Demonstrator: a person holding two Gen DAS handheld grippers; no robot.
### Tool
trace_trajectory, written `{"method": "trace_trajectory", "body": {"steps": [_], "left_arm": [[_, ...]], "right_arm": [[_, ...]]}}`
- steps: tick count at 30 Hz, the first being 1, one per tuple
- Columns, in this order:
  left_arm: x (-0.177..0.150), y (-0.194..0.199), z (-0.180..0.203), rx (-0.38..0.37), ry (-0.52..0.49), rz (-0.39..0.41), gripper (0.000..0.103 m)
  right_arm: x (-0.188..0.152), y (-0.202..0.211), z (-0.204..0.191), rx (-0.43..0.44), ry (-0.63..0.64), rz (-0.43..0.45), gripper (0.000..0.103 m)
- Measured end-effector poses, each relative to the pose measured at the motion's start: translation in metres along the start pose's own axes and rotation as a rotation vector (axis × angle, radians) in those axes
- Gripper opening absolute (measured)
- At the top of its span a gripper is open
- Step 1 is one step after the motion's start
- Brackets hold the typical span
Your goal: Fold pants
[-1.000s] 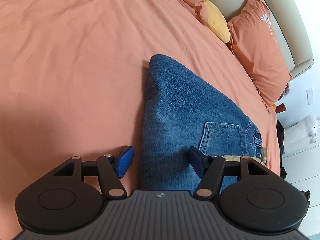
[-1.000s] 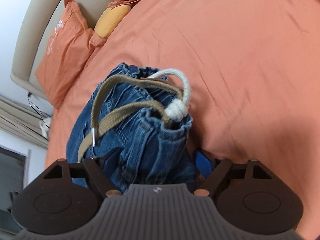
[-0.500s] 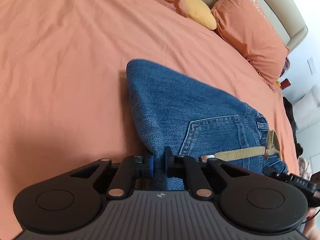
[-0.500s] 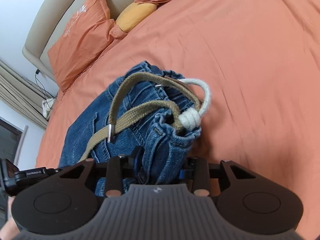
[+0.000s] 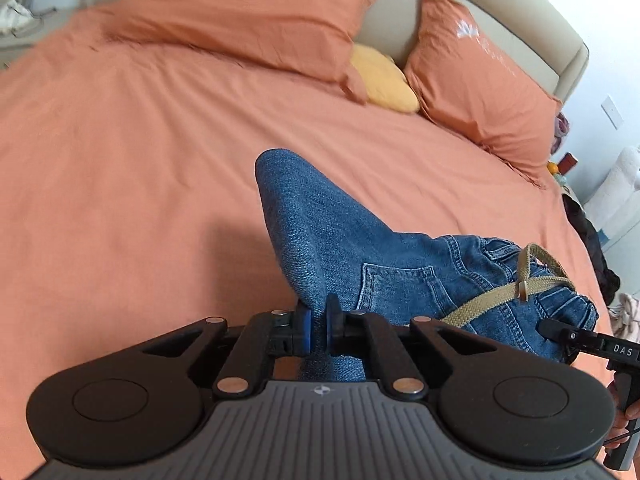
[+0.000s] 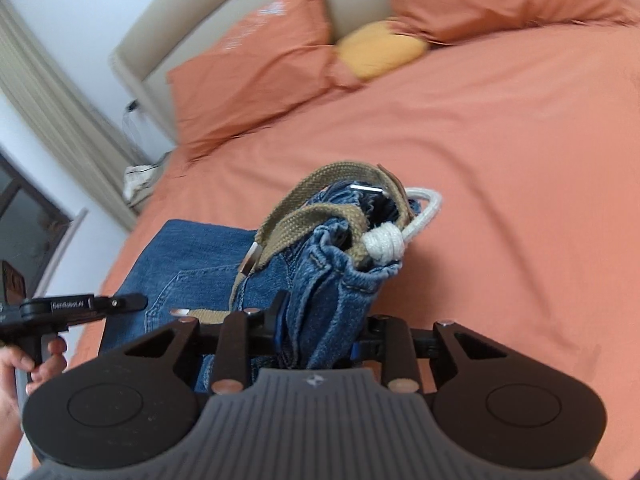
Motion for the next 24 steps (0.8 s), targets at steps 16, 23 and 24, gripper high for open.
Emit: {"method": "trace_trajectory", "body": {"steps": [16, 23, 24], "left_arm": [[-0.008, 0.093, -0.152, 0.171, -0.010, 0.018, 0.006], [-0.049, 0.059, -0.203, 0.154, 0.020, -0.020, 0.006], [-0.054, 0.052, -0.207, 0.153, 0.023, -0.026, 0.006]], "right_arm": [[-0.093, -0.082, -0.194, 0.140, 0.051, -0.048, 0.024], [-0.144, -0.126, -0.200, 0.067, 0.128, -0.102, 0.024], [-0.152, -0.131, -0.198, 0.057, 0.134, -0.118, 0.024]]}}
Point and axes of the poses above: each gripper's, at about its wrist camera, not at the fingertips, and y roughly against the way its jaws point, z to its right, x to its top, the point moved 10 cm from there along -y, roughly the way its jaws point, and after that the axes turned 4 degrees about -y, right-handed, at the moved point
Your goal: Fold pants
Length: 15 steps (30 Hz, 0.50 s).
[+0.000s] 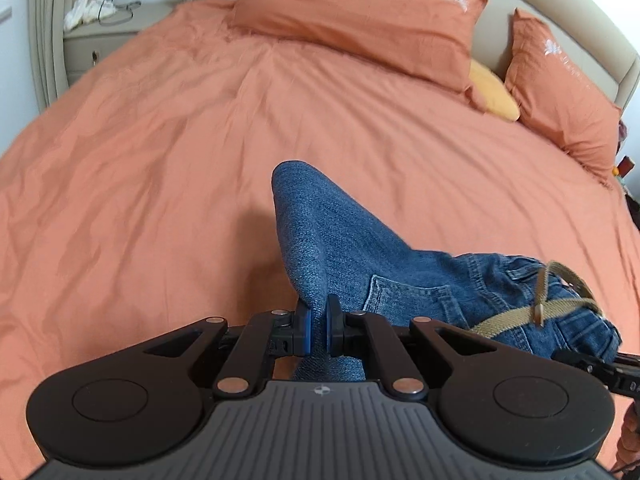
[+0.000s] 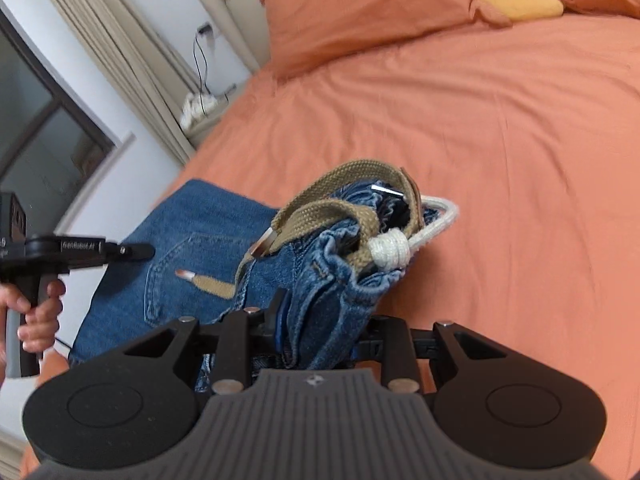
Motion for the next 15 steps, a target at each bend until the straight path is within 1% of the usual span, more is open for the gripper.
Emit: {"method": "trace_trajectory", "body": {"steps": [7, 12, 15], "left_arm": [[-0.033, -0.036, -0.030, 0.007, 0.001, -0.058, 0.006], [-0.049, -0.056, -0.037, 0.008, -0.011, -0.080, 0.007], [-0.051, -0.061, -0.037, 0.021, -0.022, -0.092, 0.007]], "right_arm": [[-0.037, -0.034, 0.020, -0.071, 0.011, -0.108, 0.025], [-0.053, -0.052, 0.036, -0.103, -0.008, -0.137, 0.027], [-0.054, -0.060, 0.037, -0.122, 0.011, -0.153, 0.027]]}}
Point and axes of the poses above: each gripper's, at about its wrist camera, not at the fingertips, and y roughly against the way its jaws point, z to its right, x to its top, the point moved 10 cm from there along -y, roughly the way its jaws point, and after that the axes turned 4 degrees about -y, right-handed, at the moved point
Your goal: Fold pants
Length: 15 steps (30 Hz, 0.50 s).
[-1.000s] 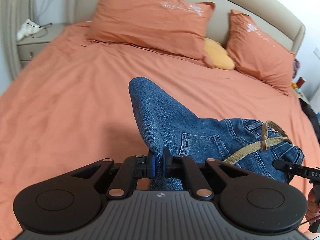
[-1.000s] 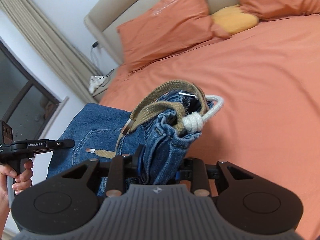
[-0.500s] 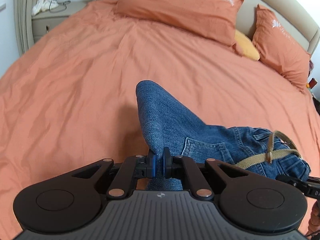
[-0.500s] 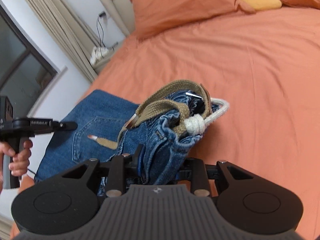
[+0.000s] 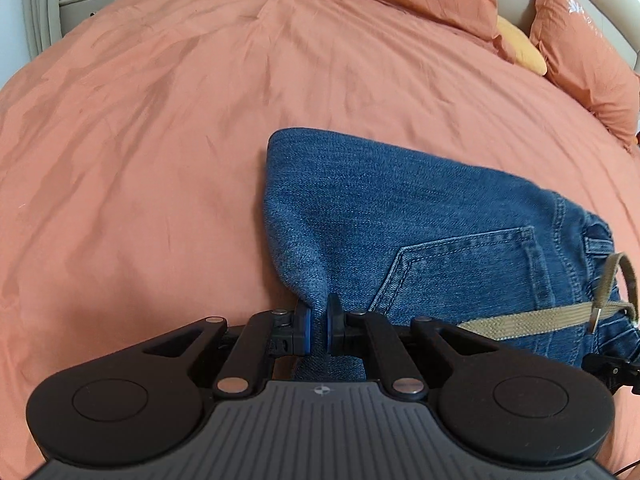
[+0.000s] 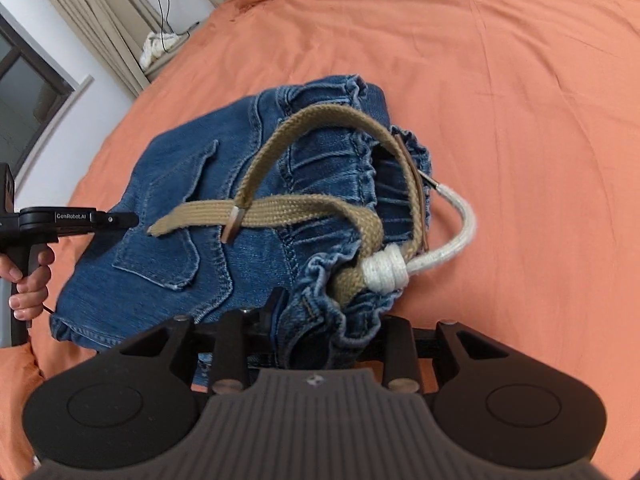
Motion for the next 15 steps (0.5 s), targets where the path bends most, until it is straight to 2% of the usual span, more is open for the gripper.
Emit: {"method": "trace_trajectory", "body": {"steps": [4, 6, 8, 9, 10, 11, 12, 13, 15], "left_arm": [[0.001, 0.002, 0.003, 0.027, -0.012, -0.010, 0.008], [0.001, 0.004, 0.004, 0.054, -0.008, -0.013, 0.013], [0.002, 0.012, 0.002, 0.087, 0.017, -0.016, 0.022], [0.003, 0.018, 0.002, 0.097, 0.029, -0.016, 0.023], [0.005, 0.026, 0.003, 0.107, 0.036, -0.013, 0.024], [0.007, 0.034, 0.003, 0.117, 0.034, -0.005, 0.030], [0.010, 0.045, 0.004, 0.124, 0.026, 0.009, 0.032], [0.013, 0.058, 0.006, 0.131, 0.016, 0.026, 0.035], [0.022, 0.086, 0.007, 0.168, -0.013, 0.060, 0.039]], "right_arm": [[0.005, -0.005, -0.001, -0.005, -0.015, -0.017, 0.028], [0.007, -0.005, -0.001, -0.008, -0.020, -0.031, 0.030], [0.011, -0.003, -0.002, -0.013, -0.033, -0.047, 0.032], [0.011, 0.000, -0.002, -0.011, -0.041, -0.053, 0.036], [0.014, 0.005, -0.001, -0.015, -0.047, -0.056, 0.044], [0.016, 0.009, -0.002, -0.027, -0.046, -0.052, 0.052], [0.018, 0.015, -0.003, -0.047, -0.030, -0.039, 0.068], [0.020, 0.022, -0.005, -0.064, -0.001, -0.021, 0.073], [0.023, 0.037, -0.012, -0.087, 0.061, -0.002, 0.073]]}}
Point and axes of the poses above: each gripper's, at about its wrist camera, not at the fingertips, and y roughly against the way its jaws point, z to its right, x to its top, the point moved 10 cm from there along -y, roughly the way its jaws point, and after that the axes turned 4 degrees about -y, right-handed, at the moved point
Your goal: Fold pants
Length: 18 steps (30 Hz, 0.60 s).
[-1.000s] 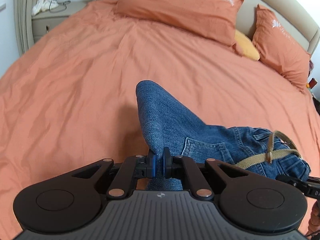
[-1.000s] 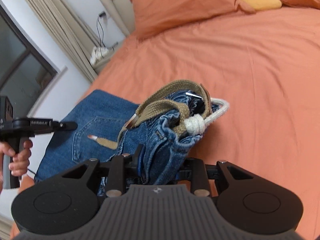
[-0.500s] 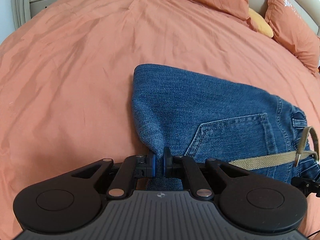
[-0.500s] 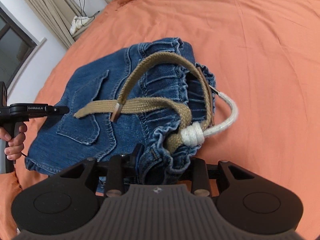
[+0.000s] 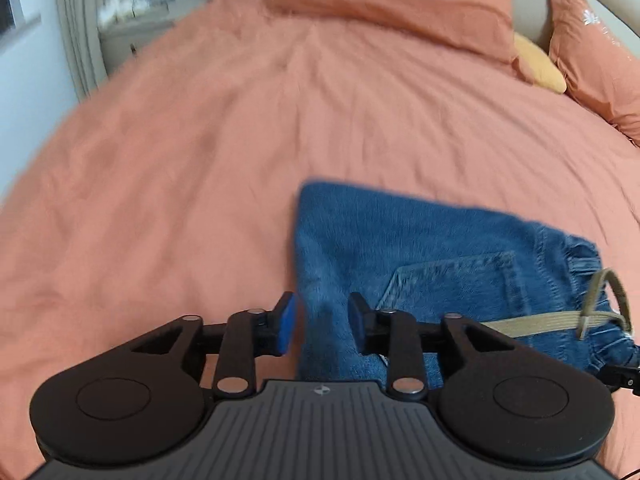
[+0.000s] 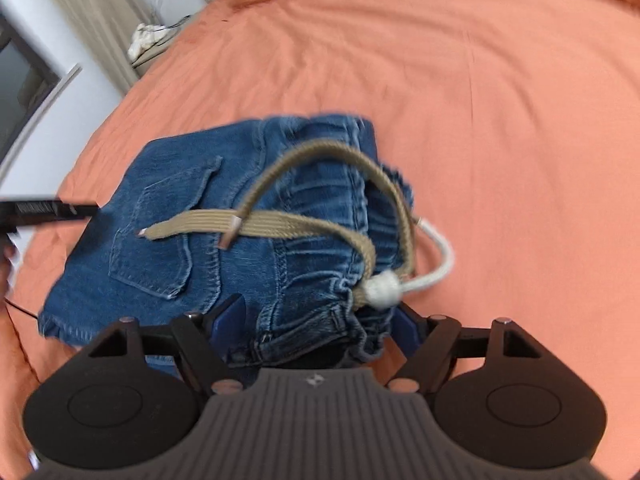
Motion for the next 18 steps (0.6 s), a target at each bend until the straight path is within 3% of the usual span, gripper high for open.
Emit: {"method": "trace_trajectory", "body": {"steps": [4, 9, 13, 18], "left_arm": [[0.022, 0.066, -0.001, 0.047, -0.073, 0.074, 0.045], [0.038, 0.151, 0.012, 0.128, -0.177, 0.175, 0.053], [0.039, 0.202, 0.032, 0.189, -0.230, 0.265, 0.064], [0.013, 0.241, 0.059, 0.211, -0.213, 0.365, 0.071]], "right_arm": [[0.007, 0.041, -0.015, -0.004, 0.082, 0.045, 0.076], [0.010, 0.109, -0.053, 0.017, 0.236, 0.168, 0.085], [0.001, 0.164, -0.086, 0.028, 0.346, 0.288, 0.089], [-0.028, 0.231, -0.114, 0.030, 0.458, 0.459, 0.094]]}}
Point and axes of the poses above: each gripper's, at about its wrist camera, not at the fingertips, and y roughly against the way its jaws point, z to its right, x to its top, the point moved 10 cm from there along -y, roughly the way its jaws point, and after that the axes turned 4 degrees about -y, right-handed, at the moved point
